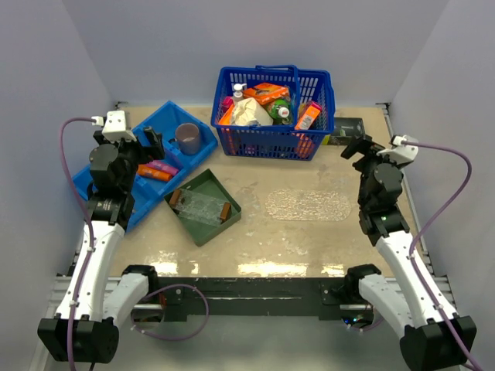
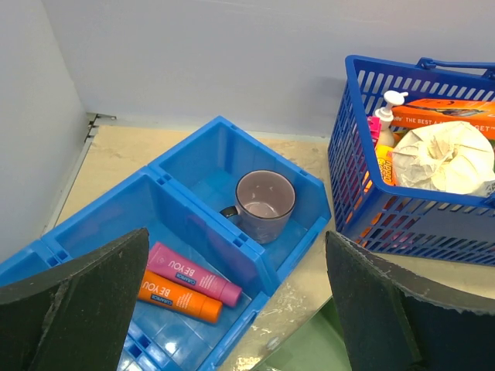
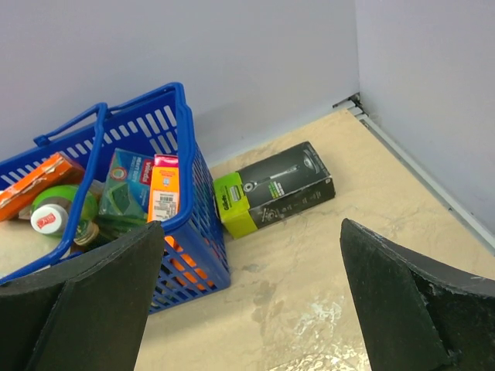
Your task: Prepare toiletry sets of a toothbrush and toothpaste on the tray
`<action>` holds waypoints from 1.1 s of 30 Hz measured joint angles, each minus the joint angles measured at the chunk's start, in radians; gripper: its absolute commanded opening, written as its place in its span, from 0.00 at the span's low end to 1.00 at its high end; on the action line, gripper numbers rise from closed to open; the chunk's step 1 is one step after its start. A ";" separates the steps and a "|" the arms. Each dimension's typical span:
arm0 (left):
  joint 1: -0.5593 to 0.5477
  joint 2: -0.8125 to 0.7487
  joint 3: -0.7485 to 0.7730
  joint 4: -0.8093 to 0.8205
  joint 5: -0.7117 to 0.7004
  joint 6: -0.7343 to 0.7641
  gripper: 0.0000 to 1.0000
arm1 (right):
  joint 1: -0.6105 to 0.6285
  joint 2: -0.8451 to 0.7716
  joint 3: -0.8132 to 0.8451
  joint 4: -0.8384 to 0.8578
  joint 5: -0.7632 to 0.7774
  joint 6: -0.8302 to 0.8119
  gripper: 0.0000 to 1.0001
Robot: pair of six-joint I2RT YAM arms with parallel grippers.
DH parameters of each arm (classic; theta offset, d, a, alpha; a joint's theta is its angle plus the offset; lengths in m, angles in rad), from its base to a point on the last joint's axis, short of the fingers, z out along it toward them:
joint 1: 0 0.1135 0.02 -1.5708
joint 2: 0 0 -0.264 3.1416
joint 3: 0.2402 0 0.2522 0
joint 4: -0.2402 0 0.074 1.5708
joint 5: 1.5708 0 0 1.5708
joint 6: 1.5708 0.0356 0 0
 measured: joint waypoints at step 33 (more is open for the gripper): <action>-0.051 0.630 0.454 -0.183 0.163 0.088 0.67 | 0.000 -0.021 0.116 -0.131 -0.080 -0.011 0.98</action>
